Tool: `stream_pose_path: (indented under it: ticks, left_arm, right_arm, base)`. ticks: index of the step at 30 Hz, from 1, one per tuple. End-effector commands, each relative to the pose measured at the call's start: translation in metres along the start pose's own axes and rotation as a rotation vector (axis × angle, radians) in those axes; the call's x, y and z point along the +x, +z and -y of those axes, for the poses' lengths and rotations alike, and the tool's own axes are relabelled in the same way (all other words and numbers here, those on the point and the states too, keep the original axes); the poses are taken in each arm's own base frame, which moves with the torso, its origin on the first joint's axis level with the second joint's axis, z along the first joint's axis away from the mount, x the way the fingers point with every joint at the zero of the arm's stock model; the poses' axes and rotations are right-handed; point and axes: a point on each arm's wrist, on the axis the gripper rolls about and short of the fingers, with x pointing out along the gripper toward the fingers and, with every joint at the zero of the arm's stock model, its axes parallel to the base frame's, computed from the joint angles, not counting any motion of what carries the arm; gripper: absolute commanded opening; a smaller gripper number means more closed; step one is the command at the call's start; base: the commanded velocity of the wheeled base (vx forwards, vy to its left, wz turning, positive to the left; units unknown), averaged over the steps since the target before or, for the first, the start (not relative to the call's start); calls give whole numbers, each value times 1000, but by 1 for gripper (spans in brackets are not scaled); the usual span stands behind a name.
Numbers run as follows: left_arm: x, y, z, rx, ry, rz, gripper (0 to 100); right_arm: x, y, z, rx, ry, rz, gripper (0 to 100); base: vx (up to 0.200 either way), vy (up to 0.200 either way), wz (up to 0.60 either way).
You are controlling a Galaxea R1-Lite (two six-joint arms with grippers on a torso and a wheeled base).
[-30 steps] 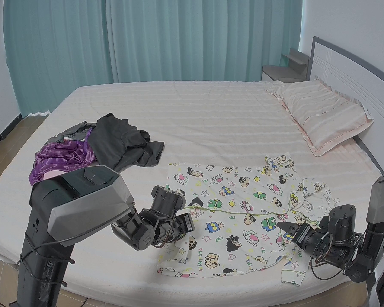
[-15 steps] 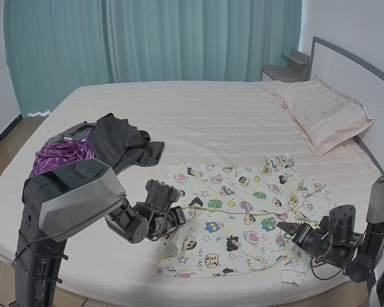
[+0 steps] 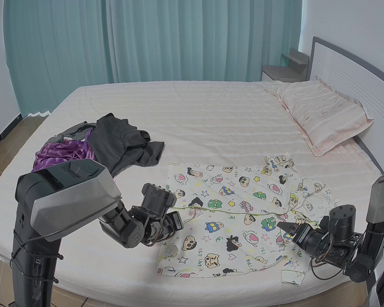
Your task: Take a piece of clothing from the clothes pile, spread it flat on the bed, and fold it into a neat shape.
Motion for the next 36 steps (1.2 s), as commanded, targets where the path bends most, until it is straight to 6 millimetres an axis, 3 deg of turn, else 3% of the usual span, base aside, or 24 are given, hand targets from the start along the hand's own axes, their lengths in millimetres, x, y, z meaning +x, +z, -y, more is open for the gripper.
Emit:
stream_pose_path:
  ticks: [1, 5, 14, 19, 20, 34, 36]
  left_arm:
    - [-7, -6, -5, -1, -3, -3, 0]
    - [-11, -7, -5, -4, -20, 13, 0]
    - [-65, -12, 34, -55, -196, 97, 0]
    - [-75, -27, 33, -41, -195, 57, 0]
    - [-75, -32, 32, -33, -187, 42, 100]
    - [-62, -42, 26, 0, -135, 15, 100]
    - [-51, -48, 26, 8, -121, 0, 100]
  right_arm:
    - [0, 0, 0, 0, -2, -2, 100]
    - [1, -1, 1, 0, -5, -4, 100]
    - [1, -1, 1, -1, -6, -4, 100]
    - [1, -1, 1, -1, -6, -4, 100]
    - [1, -1, 1, -1, -6, -4, 100]
    - [1, -1, 1, -1, -6, -4, 100]
    - [1, -1, 1, -1, -7, -5, 100]
  base:
    - [0, 0, 0]
    - [0, 0, 0]
    - [0, 0, 0]
    - [0, 0, 0]
    - [0, 0, 0]
    - [0, 0, 0]
    - [0, 0, 0]
